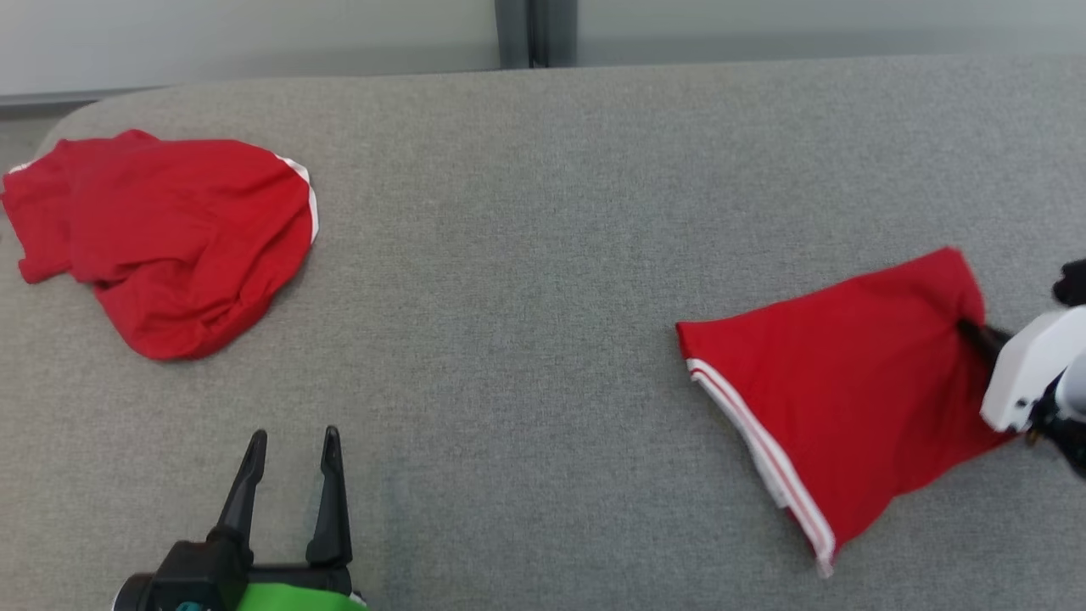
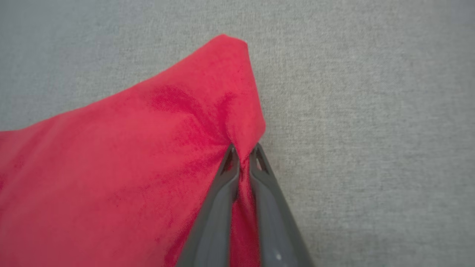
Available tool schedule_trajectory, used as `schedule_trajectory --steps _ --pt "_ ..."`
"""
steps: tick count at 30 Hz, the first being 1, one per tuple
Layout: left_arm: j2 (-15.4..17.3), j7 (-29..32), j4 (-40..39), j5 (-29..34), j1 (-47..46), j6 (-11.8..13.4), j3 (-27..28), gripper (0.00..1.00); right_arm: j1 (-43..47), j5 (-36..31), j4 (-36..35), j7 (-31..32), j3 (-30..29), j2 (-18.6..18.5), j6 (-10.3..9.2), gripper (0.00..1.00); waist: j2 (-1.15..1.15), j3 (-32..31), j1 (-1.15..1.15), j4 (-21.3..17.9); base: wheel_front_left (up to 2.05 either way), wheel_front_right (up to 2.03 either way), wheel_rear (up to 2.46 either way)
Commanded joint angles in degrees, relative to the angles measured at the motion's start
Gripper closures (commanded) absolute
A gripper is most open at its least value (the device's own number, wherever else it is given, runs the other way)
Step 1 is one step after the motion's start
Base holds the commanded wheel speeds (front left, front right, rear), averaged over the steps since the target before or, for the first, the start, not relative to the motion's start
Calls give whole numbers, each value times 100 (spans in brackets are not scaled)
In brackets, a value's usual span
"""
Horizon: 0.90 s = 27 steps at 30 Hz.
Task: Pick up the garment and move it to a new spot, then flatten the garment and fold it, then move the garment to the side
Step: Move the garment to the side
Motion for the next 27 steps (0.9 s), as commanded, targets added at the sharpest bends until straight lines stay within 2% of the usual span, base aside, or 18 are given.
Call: schedule_trajectory --steps 1,7,13,21,22,23,24,25,27 --pt "17 -15 -30 79 -221 -33 -9 0 -269 15 -17 -2 -100 -201 -10 100 0 464 0 -175 0 0 0" --pt "17 -14 -171 259 -678 -85 -95 0 -1009 -147 227 -66 -505 -911 -9 100 0 1150 0 -338 0 0 0" --pt "17 -9 -290 451 -930 -174 -162 0 -1330 -399 774 -373 -1113 -1582 -9 100 0 1619 0 -436 0 0 0" --pt "17 -9 -206 640 -1068 -294 -296 0 -1781 -759 1721 -875 -1639 -1735 -9 100 0 1814 0 -444 0 0 0" --pt "18 -9 -194 644 -1078 -305 -304 0 -1817 -797 1774 -927 -1634 -1718 -9 96 0 1822 0 -442 0 0 0" --pt "18 -9 -185 650 -1095 -313 -301 0 -1880 -902 1828 -1107 -1654 -1739 -9 68 0 1828 0 -446 0 0 0" --pt "18 -9 -178 650 -1110 -315 -294 0 -1932 -993 1881 -1275 -1693 -1773 -9 49 0 1830 0 -452 0 0 0" --pt "17 -9 -169 648 -1132 -319 -282 0 -1997 -1053 1973 -1446 -1742 -1754 -9 0 0 1827 0 -459 0 0 0" --pt "18 -9 -180 614 -1173 -320 -227 0 -2109 -1284 2084 -1728 -1718 -1724 -9 0 0 1807 0 -476 0 0 0"
